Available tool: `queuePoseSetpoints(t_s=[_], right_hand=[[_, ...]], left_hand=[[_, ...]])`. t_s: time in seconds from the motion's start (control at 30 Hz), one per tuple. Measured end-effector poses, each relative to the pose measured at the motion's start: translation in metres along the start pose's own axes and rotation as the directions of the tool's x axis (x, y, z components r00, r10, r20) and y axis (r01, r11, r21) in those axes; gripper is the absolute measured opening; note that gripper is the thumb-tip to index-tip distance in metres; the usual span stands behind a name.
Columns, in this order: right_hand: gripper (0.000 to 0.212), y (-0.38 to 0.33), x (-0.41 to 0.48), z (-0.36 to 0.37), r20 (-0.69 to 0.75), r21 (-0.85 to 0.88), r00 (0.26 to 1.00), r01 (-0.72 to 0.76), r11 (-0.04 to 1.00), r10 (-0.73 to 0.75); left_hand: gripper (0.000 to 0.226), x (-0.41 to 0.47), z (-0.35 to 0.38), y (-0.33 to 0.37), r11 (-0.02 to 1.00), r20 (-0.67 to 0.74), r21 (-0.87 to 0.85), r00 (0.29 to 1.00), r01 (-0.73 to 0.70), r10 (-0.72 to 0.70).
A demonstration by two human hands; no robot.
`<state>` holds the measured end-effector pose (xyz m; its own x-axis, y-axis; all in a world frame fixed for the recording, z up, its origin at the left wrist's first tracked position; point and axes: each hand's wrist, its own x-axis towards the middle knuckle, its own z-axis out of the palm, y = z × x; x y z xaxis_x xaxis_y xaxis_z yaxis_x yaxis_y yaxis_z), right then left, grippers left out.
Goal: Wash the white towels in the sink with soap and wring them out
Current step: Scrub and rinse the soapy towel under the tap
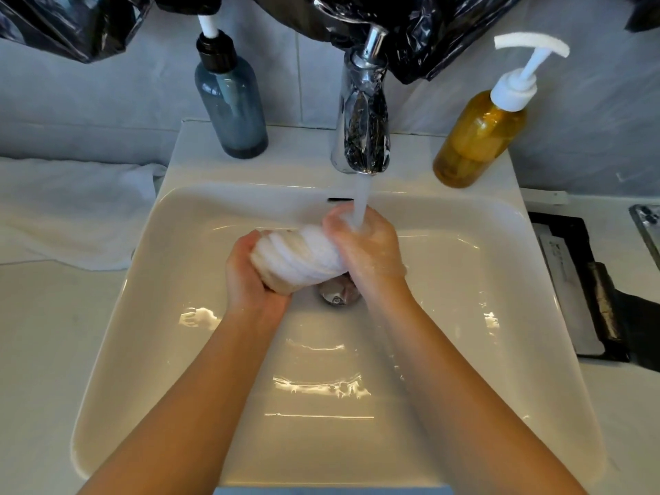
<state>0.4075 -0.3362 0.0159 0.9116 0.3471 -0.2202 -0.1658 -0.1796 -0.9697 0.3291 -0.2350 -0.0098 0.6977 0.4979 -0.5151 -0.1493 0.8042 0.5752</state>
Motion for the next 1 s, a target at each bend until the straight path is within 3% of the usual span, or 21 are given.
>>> queuePoseSetpoints(t_s=[0.17, 0.3, 0.4, 0.57, 0.63, 0.73, 0.87, 1.0], right_hand=[[0.005, 0.000, -0.003, -0.008, -0.055, 0.104, 0.984, -0.163, 0.981, 0.169], [0.025, 0.003, -0.008, -0.014, -0.101, 0.244, 0.970, -0.191, 0.951, 0.221], [0.008, 0.008, -0.007, -0.023, -0.114, 0.355, 0.964, -0.186, 0.916, 0.240], [0.005, 0.008, -0.004, -0.028, -0.159, 0.417, 0.964, -0.131, 0.899, 0.215], [0.008, 0.008, -0.008, -0.025, -0.108, 0.447, 0.983, -0.083, 0.890, 0.146], [0.033, 0.010, -0.015, -0.016, 0.011, 0.590, 0.997, -0.069, 0.804, 0.078], [0.020, 0.012, -0.015, -0.009, 0.120, 0.656, 0.993, -0.088, 0.750, 0.011], [0.045, 0.011, -0.016, -0.008, 0.201, 0.676, 0.979, -0.148, 0.722, 0.012]], left_hand=[[0.025, -0.004, 0.004, 0.001, 0.999, 0.055, -0.009, 0.998, -0.035, 0.036], [0.023, -0.009, 0.007, -0.002, 1.000, 0.093, -0.013, 0.995, 0.027, -0.026], [0.021, -0.013, 0.011, -0.006, 0.997, 0.140, -0.017, 0.987, 0.077, -0.074], [0.017, -0.015, 0.015, -0.017, 0.994, 0.110, 0.008, 0.988, 0.106, -0.106], [0.017, -0.014, 0.013, -0.015, 0.995, 0.091, -0.032, 0.992, 0.093, -0.090], [0.023, -0.010, 0.005, -0.004, 0.986, 0.057, -0.148, 0.996, 0.070, -0.062], [0.031, -0.009, -0.002, 0.005, 0.975, -0.002, -0.218, 0.999, 0.038, -0.039], [0.035, -0.009, 0.000, 0.003, 0.968, 0.026, -0.252, 1.000, 0.017, -0.011]])
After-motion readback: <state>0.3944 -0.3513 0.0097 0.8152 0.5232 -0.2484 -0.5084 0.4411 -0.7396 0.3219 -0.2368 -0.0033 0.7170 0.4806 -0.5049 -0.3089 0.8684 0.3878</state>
